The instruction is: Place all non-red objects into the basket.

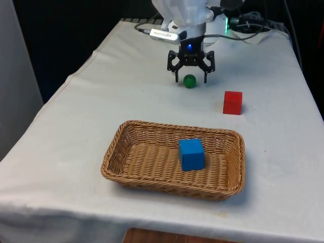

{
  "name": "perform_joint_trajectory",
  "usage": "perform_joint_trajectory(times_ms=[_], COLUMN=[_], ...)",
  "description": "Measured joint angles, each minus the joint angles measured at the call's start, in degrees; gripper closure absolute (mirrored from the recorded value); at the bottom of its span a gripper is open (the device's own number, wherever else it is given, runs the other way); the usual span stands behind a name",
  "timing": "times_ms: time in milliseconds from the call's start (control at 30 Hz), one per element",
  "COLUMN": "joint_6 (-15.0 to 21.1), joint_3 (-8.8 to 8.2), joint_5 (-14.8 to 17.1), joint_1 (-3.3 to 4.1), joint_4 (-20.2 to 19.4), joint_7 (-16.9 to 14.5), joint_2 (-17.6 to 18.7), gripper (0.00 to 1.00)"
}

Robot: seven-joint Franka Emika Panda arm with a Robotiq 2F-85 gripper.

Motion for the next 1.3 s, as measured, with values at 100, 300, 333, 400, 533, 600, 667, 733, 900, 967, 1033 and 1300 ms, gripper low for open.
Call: perform_joint_trajectory(times_ms=[100,300,333,400,533,600,667,733,900,967,1033,1300], joint_6=[0.40,0.63,0.63,0.63,0.63,0.63,0.63,0.63,0.63,0.29,-0.23,-3.38], joint_3=[0.00,0.06,0.06,0.06,0.06,0.06,0.06,0.06,-0.06,-0.23,-0.46,-1.32], joint_5=[0.00,0.00,0.00,0.00,0.00,0.00,0.00,0.00,0.00,-0.06,-0.17,-1.60], joint_1=[0.00,0.00,0.00,0.00,0.00,0.00,0.00,0.00,0.00,0.00,0.00,0.00], joint_4=[-0.40,-0.63,-0.63,-0.63,-0.63,-0.63,-0.57,-0.57,-0.40,-0.23,-0.29,0.69], joint_7=[-0.06,-0.06,-0.06,-0.06,-0.06,-0.06,-0.06,-0.06,-0.06,-0.11,-0.11,0.17], joint_2=[0.00,0.00,0.00,0.00,0.00,0.00,0.06,0.06,-0.23,-0.92,-1.89,-5.67], gripper=[0.00,0.29,0.40,0.63,1.00,1.00,1.00,1.00,1.00,1.00,1.00,1.00])
